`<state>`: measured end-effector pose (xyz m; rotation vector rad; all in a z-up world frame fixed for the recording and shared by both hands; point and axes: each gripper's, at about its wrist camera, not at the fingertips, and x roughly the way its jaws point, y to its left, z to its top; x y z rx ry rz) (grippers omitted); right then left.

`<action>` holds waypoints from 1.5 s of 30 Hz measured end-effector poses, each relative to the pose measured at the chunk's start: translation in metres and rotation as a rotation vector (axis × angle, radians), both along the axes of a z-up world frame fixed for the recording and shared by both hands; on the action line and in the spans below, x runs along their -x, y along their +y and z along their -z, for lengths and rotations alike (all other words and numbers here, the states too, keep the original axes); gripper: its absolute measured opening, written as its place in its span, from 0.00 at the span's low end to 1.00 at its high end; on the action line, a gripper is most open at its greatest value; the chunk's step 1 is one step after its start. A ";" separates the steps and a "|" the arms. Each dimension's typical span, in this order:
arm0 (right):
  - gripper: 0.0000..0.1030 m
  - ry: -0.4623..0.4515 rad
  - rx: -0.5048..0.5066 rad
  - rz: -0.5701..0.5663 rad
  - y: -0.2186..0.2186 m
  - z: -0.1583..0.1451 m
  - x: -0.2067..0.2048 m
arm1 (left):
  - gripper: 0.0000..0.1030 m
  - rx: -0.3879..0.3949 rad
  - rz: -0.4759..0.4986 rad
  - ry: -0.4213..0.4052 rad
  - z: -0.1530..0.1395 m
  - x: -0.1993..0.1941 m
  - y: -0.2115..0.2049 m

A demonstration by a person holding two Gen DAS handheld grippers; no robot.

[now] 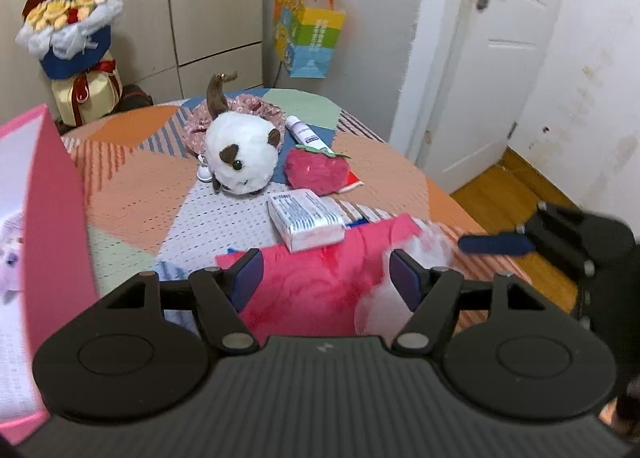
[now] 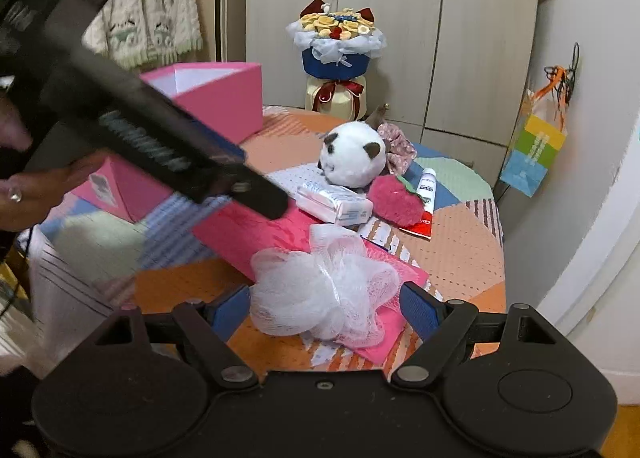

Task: Organize soft objects
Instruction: 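Grasp the tissue pack with the left gripper while the right gripper grasps the mesh puff, then carry the tissue pack and mesh puff into the pink box and release both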

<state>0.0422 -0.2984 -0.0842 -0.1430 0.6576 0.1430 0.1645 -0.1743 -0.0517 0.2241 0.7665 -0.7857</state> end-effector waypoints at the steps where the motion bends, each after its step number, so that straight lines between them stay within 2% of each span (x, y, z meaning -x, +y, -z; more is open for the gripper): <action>1: 0.83 -0.013 0.016 0.000 0.002 0.004 -0.002 | 0.67 0.010 -0.015 0.002 0.004 -0.005 -0.004; 5: 0.83 -0.065 0.047 0.012 0.007 0.016 -0.006 | 0.71 0.031 -0.060 -0.017 0.018 -0.020 -0.019; 9: 0.83 -0.082 0.021 0.036 0.003 0.023 -0.010 | 0.72 0.017 -0.089 -0.035 0.028 -0.030 -0.033; 15: 0.86 -0.092 -0.071 0.061 -0.009 0.029 -0.011 | 0.72 -0.062 -0.156 -0.087 0.044 -0.035 -0.048; 17: 0.87 -0.084 -0.099 0.072 -0.013 0.031 -0.012 | 0.70 -0.051 -0.151 -0.091 0.046 -0.034 -0.048; 19: 0.88 -0.075 -0.131 0.076 -0.017 0.035 -0.014 | 0.55 -0.033 -0.149 -0.047 0.048 -0.037 -0.047; 22: 0.89 -0.063 -0.173 0.074 -0.020 0.037 -0.017 | 0.42 0.002 -0.162 0.009 0.051 -0.042 -0.042; 27: 0.92 -0.059 -0.217 0.064 -0.023 0.035 -0.025 | 0.39 0.022 -0.181 0.021 0.053 -0.044 -0.038; 32: 0.92 -0.044 -0.243 0.087 -0.024 0.038 -0.035 | 0.39 0.009 -0.185 0.004 0.053 -0.039 -0.039; 33: 0.91 -0.051 -0.248 0.095 -0.024 0.038 -0.036 | 0.38 0.008 -0.188 -0.001 0.052 -0.039 -0.039; 35: 0.73 -0.064 -0.249 0.105 -0.025 0.040 -0.035 | 0.38 0.005 -0.193 -0.026 0.051 -0.036 -0.037; 36: 0.68 -0.059 -0.236 0.096 -0.024 0.040 -0.034 | 0.38 0.003 -0.192 -0.040 0.050 -0.034 -0.036; 38: 0.53 -0.077 -0.165 0.095 -0.017 0.039 -0.030 | 0.38 0.015 -0.189 -0.070 0.048 -0.030 -0.032; 41: 0.43 -0.085 -0.135 0.117 -0.014 0.037 -0.026 | 0.38 0.053 -0.214 -0.076 0.046 -0.025 -0.019; 45: 0.39 -0.099 -0.121 0.136 -0.015 0.033 -0.024 | 0.38 0.090 -0.224 -0.078 0.040 -0.018 -0.003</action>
